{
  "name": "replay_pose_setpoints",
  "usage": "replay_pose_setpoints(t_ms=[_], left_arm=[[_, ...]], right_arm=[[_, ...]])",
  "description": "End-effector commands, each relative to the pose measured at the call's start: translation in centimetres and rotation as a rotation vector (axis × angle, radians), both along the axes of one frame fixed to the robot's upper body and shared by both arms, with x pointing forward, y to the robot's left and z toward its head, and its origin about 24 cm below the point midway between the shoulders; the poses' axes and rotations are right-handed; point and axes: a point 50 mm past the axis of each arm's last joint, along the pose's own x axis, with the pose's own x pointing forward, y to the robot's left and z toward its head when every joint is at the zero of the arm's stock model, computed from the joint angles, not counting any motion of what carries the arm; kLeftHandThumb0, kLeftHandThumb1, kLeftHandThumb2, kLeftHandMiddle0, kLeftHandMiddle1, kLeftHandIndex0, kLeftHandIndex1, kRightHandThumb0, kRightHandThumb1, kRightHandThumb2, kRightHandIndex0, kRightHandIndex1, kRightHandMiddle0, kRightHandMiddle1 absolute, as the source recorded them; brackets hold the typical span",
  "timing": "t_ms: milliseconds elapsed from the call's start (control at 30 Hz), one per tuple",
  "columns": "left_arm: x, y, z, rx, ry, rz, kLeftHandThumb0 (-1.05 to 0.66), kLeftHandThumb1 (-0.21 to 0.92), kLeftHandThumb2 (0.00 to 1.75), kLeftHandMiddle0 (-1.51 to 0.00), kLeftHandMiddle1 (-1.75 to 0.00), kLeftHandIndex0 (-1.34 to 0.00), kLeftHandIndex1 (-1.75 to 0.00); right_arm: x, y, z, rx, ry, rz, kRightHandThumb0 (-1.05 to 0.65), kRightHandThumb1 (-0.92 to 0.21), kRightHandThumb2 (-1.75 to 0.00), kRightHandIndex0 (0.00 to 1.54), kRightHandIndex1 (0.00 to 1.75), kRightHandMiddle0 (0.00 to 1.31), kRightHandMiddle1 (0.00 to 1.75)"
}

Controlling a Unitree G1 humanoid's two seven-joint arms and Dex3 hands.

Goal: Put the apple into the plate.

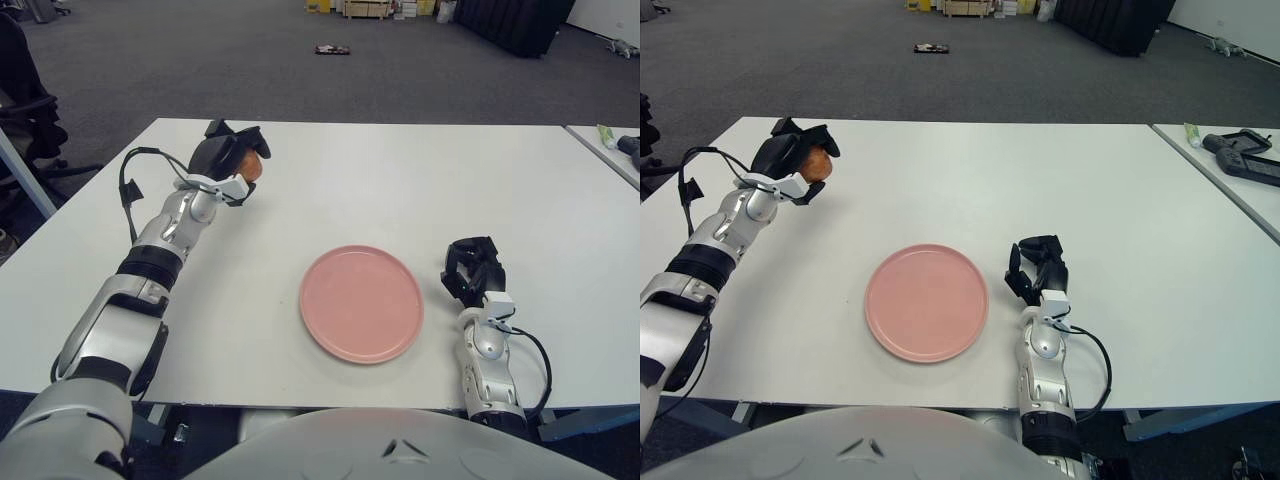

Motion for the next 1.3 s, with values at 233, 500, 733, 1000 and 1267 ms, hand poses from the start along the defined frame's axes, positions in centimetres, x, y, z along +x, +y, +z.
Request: replay_pose_setpoints(t_ms=[233, 500, 733, 1000, 1267], left_arm=[[-1.0, -3.7, 1.6, -0.045, -0.047, -0.176, -0.01, 0.01, 1.54, -0.83, -1.75, -0.84, -1.33], [-2.3, -6.9, 2.2, -0.051, -0.065, -0.319, -0.01, 0.00, 1.55, -0.84, -1.75, -0.83, -1.35], [-4.3, -9.3, 2.0, -0.051, -0.013, -0.470, -0.01, 0.02, 1.54, -0.83, -1.75, -0.79, -1.39], [-6.8, -11.0, 0.6, -0.070, 0.105, -0.630, -0.01, 0.03, 1.52, -0.82, -1.75, -0.79, -1.38], [-7.9, -11.9, -0.6, -0.017, 0.187, -0.753, -0.01, 0.05, 1.50, -0.81, -1.75, -0.80, -1.34]], right_arm=[[-0.6, 0.0, -1.3, 0.016, 0.068, 0.000, -0.37, -0.74, -0.78, 0.55, 1.31, 0.30, 1.75], [-0.6, 0.0, -1.4, 0.028, 0.073, -0.014, -0.37, -0.75, -0.76, 0.54, 1.31, 0.29, 1.75], [-0.7, 0.0, -1.4, 0.033, 0.069, -0.021, -0.37, -0.73, -0.79, 0.55, 1.31, 0.30, 1.75], [-0.9, 0.1, -1.4, 0.034, 0.076, -0.025, -0.37, -0.74, -0.78, 0.54, 1.30, 0.30, 1.75], [-1.0, 0.1, -1.3, 0.035, 0.079, -0.025, -0.37, -0.72, -0.80, 0.54, 1.30, 0.31, 1.75]])
